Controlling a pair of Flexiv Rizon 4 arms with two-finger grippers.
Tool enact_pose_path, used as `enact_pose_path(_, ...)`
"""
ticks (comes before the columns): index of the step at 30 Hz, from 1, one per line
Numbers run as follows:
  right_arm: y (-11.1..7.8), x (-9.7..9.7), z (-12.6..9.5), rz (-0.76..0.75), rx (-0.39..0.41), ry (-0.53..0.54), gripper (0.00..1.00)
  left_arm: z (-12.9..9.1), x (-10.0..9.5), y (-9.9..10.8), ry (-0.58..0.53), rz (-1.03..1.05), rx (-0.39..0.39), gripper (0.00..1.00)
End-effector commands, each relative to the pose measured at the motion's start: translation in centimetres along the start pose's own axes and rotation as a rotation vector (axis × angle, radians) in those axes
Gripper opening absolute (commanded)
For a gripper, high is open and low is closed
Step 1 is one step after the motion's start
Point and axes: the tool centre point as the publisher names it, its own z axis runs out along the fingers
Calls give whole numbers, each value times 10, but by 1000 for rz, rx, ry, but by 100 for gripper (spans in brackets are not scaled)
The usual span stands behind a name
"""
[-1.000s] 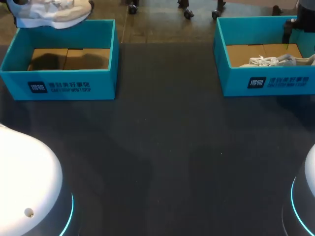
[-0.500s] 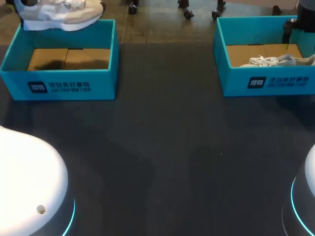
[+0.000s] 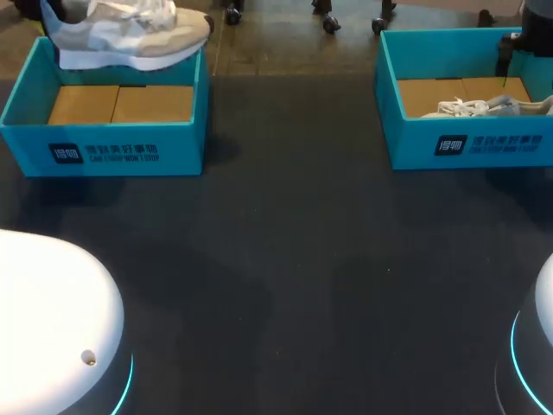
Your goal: Take the shoe out of the shoebox, open the shoe tongue, remove and reinsert the insole, then place the shoe into the shoebox
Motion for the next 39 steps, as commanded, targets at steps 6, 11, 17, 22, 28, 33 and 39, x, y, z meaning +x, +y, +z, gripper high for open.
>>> enact_pose_path(6,-1,0,0,0,-2,0,100,-11,-42,-48,10,28,-49,0)
enact_pose_path(11,-1,0,0,0,-2,0,100,-14,-68,-70,5,51,-38,0)
enact_pose_path(17,-1,0,0,0,-2,0,100,-19,-102,-100,2,86,-27,0)
enact_pose_path(22,-1,0,0,0,-2,0,100,-21,-134,-122,-1,97,-19,0)
enact_pose_path(28,-1,0,0,0,-2,0,100,-19,-172,-150,-32,96,9,0)
enact_pose_path(33,-1,0,0,0,-2,0,100,-15,-201,-172,-60,75,26,0)
enact_pose_path(39,-1,0,0,0,-2,0,100,-7,-235,-200,-70,51,39,0)
